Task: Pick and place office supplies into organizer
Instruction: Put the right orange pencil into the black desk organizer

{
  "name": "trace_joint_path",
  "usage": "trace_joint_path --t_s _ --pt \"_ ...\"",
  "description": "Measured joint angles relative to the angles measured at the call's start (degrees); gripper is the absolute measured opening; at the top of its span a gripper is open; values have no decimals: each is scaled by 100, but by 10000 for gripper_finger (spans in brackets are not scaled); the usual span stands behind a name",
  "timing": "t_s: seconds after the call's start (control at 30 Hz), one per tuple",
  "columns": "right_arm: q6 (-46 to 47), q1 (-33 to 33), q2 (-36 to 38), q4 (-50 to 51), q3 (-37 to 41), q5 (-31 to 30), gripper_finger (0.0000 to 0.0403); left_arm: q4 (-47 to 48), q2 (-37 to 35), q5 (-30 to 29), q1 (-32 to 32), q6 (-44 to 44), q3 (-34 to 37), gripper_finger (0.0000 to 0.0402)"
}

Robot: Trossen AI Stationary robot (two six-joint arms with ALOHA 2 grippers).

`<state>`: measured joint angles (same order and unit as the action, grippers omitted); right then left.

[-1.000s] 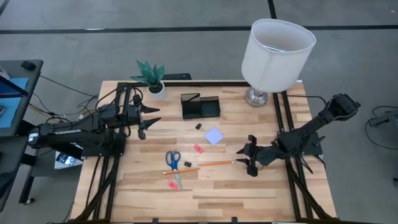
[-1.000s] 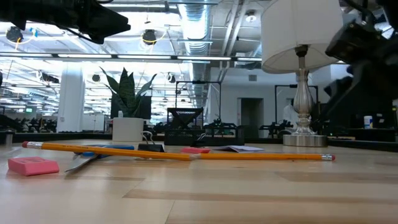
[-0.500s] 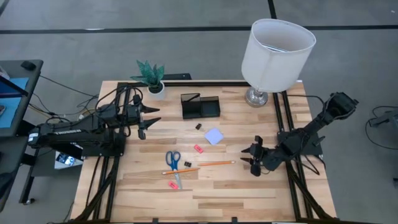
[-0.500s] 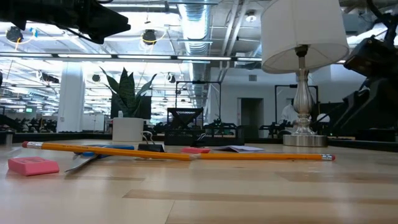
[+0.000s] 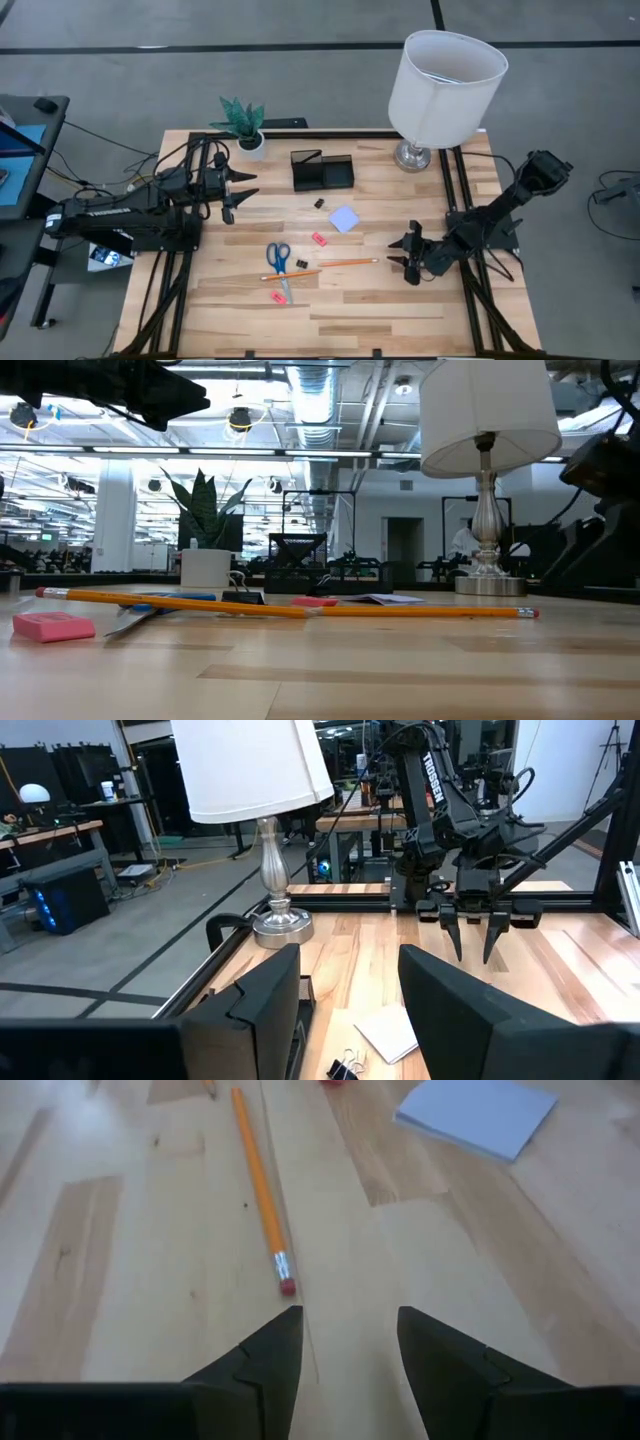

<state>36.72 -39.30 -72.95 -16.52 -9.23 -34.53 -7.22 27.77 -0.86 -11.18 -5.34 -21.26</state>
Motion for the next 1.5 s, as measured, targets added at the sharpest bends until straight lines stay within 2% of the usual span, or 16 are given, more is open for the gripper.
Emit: trace_joint_path --t_s 0.37,0.7,1.1,1.5 --pt "429 -5 -775 -629 0 116 164 0 0 -2 2 2 0 165" --pt "678 -3 -872 -666 -18 106 163 7 0 -1 0 2 0 165" --pt "-120 6 -881 -641 -153 492 163 17 0 0 1 26 0 165" --pt "-421 162 -881 -676 -155 480 163 22 -2 0 2 42 0 165"
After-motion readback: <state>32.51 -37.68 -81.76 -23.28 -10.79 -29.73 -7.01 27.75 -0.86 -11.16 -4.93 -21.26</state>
